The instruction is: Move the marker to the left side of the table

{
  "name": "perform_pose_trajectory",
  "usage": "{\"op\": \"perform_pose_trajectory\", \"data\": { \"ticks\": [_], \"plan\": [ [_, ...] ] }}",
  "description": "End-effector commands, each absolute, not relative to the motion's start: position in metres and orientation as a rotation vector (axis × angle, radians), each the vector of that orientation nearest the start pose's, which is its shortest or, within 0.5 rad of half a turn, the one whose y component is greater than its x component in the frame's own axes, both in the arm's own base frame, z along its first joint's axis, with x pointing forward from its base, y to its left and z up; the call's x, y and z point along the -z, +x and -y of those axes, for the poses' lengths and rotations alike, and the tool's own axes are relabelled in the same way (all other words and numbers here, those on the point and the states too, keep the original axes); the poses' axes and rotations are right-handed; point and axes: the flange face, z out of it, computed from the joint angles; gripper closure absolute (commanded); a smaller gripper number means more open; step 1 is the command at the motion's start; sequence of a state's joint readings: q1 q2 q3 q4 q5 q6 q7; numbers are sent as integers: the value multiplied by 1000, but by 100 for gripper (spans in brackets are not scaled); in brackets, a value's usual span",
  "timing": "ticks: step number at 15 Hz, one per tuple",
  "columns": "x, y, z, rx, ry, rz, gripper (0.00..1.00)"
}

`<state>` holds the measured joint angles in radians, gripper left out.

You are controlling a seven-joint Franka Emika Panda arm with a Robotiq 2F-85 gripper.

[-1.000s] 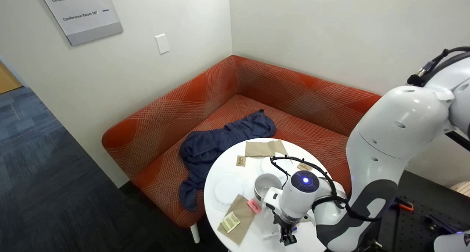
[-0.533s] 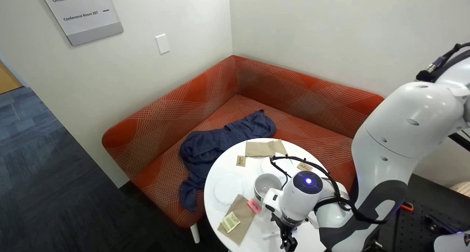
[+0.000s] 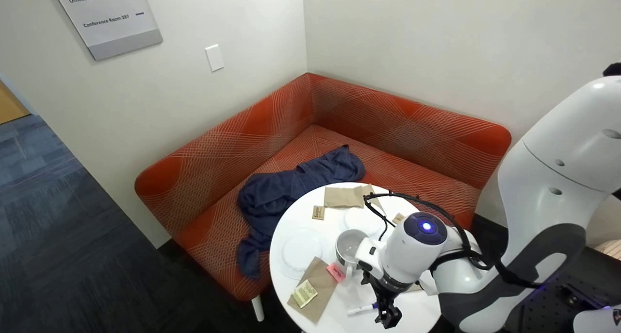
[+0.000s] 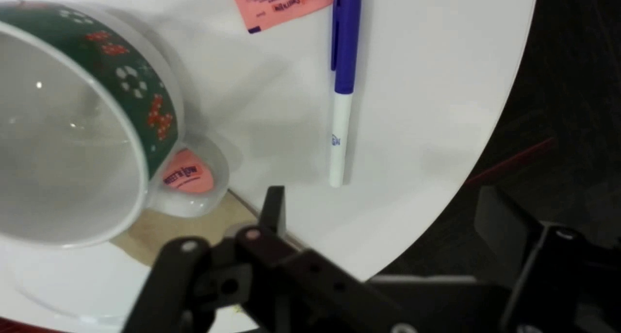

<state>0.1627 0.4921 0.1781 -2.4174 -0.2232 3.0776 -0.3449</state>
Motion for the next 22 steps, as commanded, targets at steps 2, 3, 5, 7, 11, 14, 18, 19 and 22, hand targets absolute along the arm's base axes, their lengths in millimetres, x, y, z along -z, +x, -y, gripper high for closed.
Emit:
{"op": "perform_pose_trajectory", "data": {
  "ticks": [2,3,5,7,11,14,18,19,22],
  "plan": [
    [-191,416,-180,323,-2821,1266,0],
    [-199,406,-180,322,-2826,1256,0],
    [-214,387,-180,324,-2826,1242,0],
    [-225,373,-182,318,-2839,1182,0],
    [-253,369,-181,353,-2852,1061,0],
    [-288,376,-162,458,-2865,962,0],
    [-327,387,-117,554,-2892,841,0],
    [-335,390,-106,566,-2903,808,0],
    [-347,398,-75,559,-2921,772,0]
  ]
}}
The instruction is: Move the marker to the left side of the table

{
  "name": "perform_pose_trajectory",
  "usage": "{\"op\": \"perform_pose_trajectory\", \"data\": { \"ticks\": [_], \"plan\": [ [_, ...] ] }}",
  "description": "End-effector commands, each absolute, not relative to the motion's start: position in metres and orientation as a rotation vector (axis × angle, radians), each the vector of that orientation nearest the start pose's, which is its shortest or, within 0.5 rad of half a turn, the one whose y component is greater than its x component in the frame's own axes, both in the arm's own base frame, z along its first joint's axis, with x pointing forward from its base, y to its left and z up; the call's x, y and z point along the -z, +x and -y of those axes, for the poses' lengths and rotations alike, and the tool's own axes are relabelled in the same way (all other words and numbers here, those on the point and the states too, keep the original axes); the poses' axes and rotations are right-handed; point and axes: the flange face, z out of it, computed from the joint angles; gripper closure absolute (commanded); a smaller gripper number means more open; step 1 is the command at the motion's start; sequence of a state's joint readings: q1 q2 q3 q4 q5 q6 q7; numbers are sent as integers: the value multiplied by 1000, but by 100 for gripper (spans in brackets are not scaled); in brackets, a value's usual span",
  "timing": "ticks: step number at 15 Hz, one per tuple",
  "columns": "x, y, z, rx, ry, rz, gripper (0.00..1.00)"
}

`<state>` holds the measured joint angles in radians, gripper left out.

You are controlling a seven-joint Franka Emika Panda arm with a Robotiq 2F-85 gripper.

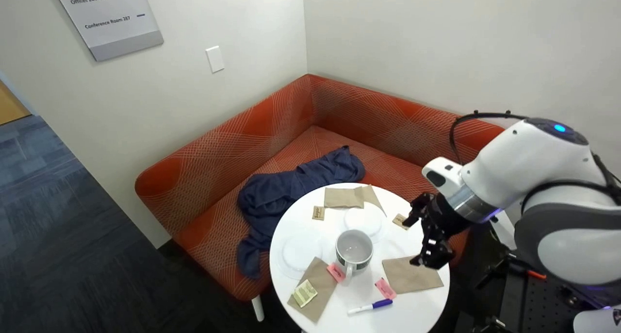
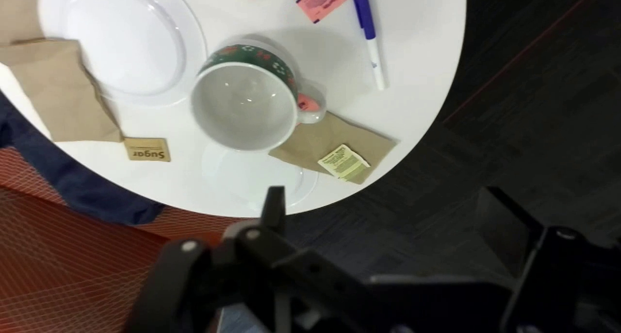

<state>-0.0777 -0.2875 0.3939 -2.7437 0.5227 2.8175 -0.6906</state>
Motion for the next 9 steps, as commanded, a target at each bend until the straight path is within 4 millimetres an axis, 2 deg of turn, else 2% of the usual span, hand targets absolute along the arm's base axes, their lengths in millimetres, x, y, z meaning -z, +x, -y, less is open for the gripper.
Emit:
{"op": "perform_pose_trajectory", "data": {
  "ticks": [1,2,4,9],
  "plan": [
    [-349,400,-68,554,-2927,770,0],
    [-344,405,-76,570,-2923,789,0],
    [-345,407,-63,569,-2929,775,0],
    [-345,406,-68,566,-2922,789,0]
  ]
}}
